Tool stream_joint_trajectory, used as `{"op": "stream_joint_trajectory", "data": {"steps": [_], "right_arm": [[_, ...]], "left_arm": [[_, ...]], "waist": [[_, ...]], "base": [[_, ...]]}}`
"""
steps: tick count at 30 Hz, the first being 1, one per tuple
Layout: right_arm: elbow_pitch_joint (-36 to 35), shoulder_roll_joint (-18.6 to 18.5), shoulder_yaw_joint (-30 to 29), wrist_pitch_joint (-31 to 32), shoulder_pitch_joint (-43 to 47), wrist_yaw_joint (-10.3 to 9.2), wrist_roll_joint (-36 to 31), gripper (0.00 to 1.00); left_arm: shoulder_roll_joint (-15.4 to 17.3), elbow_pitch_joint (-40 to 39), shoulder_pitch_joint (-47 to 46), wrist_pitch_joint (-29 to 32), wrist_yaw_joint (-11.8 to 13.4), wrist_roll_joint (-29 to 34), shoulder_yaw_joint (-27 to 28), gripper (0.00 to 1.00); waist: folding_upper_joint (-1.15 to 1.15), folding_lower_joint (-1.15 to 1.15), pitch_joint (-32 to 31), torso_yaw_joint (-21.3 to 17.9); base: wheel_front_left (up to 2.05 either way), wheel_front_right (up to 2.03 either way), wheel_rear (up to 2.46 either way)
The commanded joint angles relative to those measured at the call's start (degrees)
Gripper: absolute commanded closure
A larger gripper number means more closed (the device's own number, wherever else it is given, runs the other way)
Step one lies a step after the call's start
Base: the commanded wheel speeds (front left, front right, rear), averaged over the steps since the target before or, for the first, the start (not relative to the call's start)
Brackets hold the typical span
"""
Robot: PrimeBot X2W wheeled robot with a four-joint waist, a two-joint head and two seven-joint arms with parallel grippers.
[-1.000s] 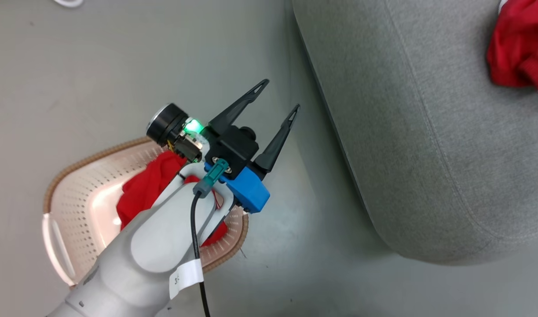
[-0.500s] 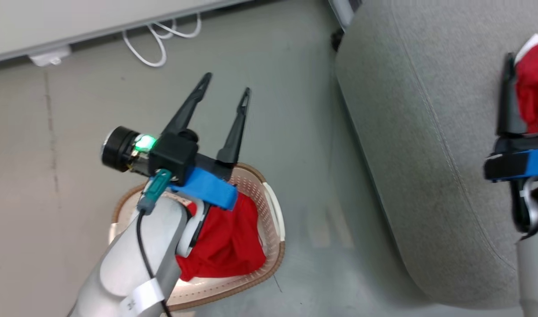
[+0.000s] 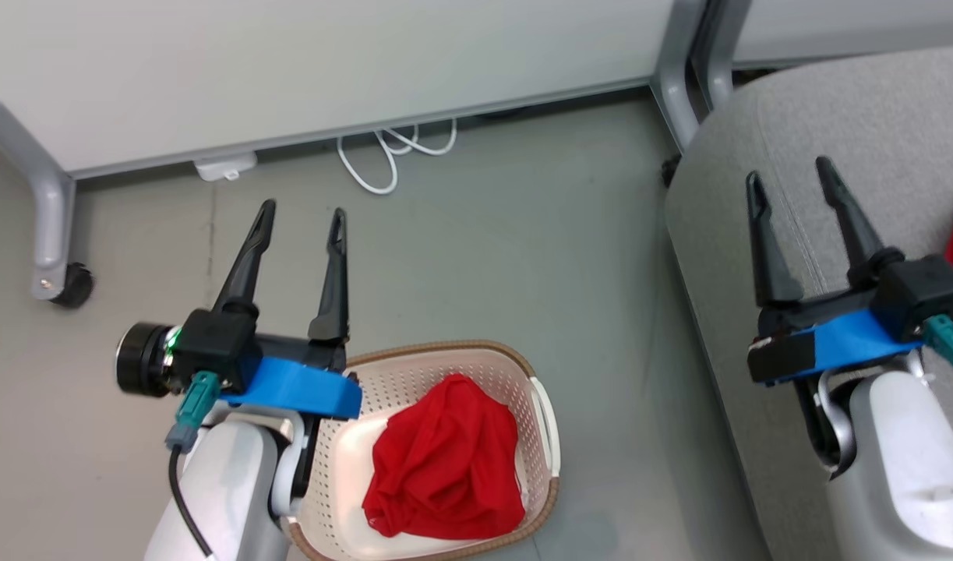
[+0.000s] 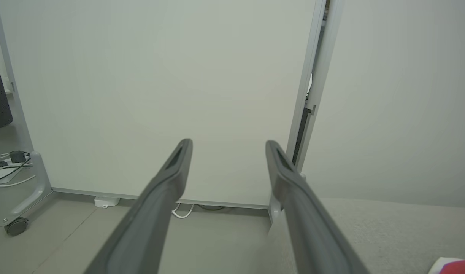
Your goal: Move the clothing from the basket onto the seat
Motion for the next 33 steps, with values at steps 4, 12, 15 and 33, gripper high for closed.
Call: {"op": "stream_joint_trajectory", "data": {"steps": [4, 12, 15, 33], "right_arm": [[0.25, 0.87, 0.18, -0.03, 3.29, 0.01, 1.01, 0.0], [-0.08, 1.96, -1.48, -0.03, 9.03, 0.01, 1.65, 0.0], [-0.18, 2.36, -2.1, -0.03, 11.14, 0.01, 1.79, 0.0], [-0.11, 4.17, -3.94, -0.03, 18.31, 0.01, 2.75, 0.0]], "left_arm": [[-1.31, -0.84, 3.86, -0.16, -1.3, 1.47, 3.78, 0.0], [-3.07, -0.98, 8.77, -0.16, -3.47, 3.45, 8.16, 0.0], [-3.42, -1.07, 10.25, -0.16, -3.95, 3.89, 9.44, 0.0], [-4.46, -0.15, 16.23, -0.17, -6.03, 4.95, 12.68, 0.0]], "waist": [[0.0, 0.01, -3.34, 2.39], [0.0, 0.01, -6.77, 3.75], [0.0, 0.01, -7.79, 3.92], [0.0, 0.01, -11.33, 4.45]], "base": [[0.0, 0.0, 0.0], [0.0, 0.0, 0.0], [0.0, 0.0, 0.0], [0.0, 0.0, 0.0]]}}
